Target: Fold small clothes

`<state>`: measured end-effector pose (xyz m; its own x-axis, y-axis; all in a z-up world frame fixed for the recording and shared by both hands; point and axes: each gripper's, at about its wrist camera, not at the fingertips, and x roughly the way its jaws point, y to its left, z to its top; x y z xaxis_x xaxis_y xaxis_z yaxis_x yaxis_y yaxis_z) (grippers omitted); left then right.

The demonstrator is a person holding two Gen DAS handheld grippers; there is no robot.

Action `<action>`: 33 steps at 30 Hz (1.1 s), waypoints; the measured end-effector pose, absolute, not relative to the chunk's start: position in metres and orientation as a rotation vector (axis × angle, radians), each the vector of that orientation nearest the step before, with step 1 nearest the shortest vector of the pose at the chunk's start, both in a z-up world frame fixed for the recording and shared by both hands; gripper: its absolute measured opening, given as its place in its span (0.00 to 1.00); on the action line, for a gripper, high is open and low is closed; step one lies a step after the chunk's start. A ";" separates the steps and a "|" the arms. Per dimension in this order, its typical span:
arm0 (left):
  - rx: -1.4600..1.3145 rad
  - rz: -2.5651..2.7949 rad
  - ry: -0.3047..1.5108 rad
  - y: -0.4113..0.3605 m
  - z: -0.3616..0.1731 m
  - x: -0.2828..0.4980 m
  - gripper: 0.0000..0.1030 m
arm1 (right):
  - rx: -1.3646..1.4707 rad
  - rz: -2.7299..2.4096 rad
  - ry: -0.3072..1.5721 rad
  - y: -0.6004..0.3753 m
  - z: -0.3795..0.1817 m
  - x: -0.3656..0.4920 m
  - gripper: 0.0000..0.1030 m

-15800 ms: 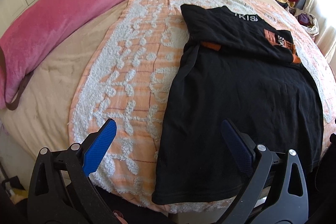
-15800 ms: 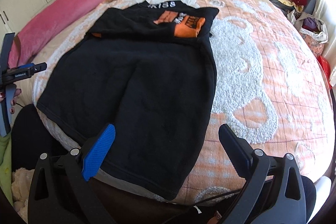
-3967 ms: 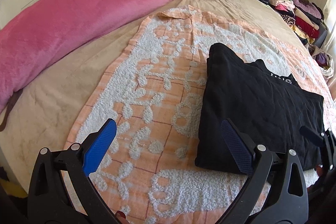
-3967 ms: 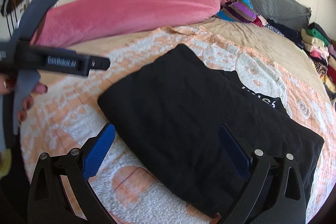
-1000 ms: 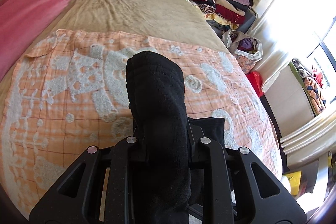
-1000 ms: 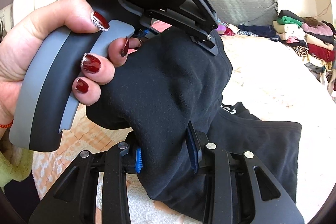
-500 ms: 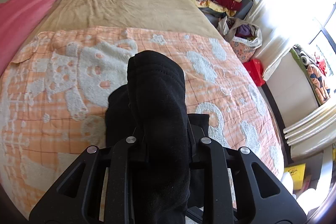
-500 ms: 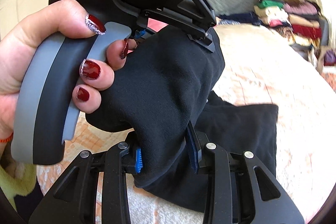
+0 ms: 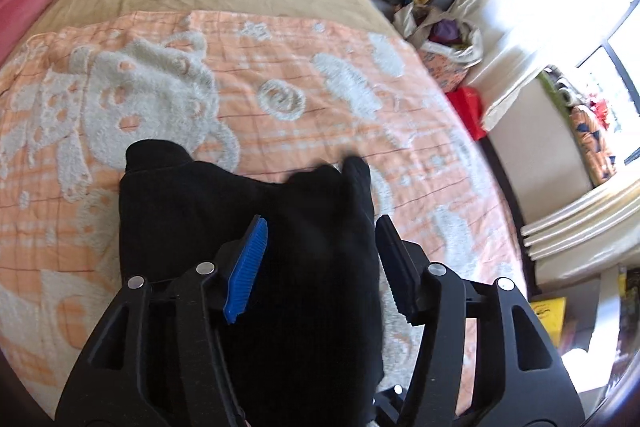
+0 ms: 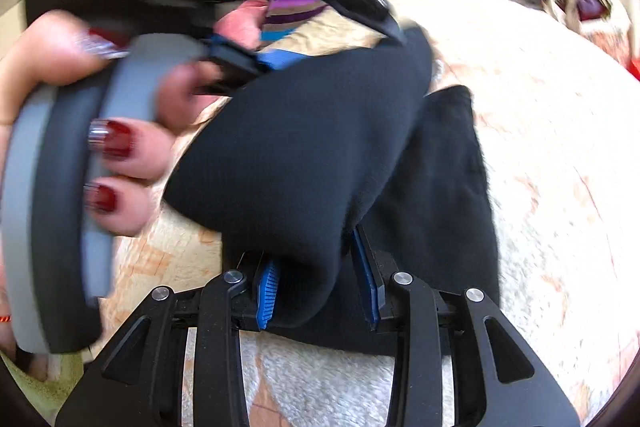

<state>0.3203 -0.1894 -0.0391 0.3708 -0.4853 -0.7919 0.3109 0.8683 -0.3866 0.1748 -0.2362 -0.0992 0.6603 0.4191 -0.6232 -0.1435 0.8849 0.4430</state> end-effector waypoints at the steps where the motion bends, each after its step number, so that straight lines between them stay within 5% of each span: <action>1: -0.181 -0.514 1.056 -0.186 -0.034 0.318 0.47 | 0.382 0.309 0.802 -0.241 -0.100 0.173 0.33; 8: -0.135 -0.438 0.988 -0.151 -0.024 0.305 0.47 | 0.506 0.264 0.854 -0.278 -0.104 0.142 0.40; 18: -0.077 -0.339 1.034 -0.100 -0.078 0.256 0.52 | 0.600 0.217 0.732 -0.342 -0.069 0.140 0.69; 20: -0.081 -0.347 1.071 -0.102 -0.093 0.251 0.54 | 0.620 0.235 0.779 -0.350 -0.075 0.154 0.79; 29: -0.072 -0.354 1.086 -0.099 -0.116 0.237 0.61 | 0.611 0.279 1.027 -0.342 -0.121 0.267 0.85; 31: -0.059 -0.353 1.081 -0.098 -0.115 0.237 0.63 | 0.590 0.280 1.059 -0.334 -0.127 0.281 0.84; 32: -0.055 -0.353 1.078 -0.099 -0.115 0.237 0.63 | 0.566 0.308 1.060 -0.329 -0.127 0.285 0.55; 33: -0.054 -0.353 1.074 -0.099 -0.114 0.237 0.63 | 0.522 0.324 1.057 -0.323 -0.122 0.288 0.39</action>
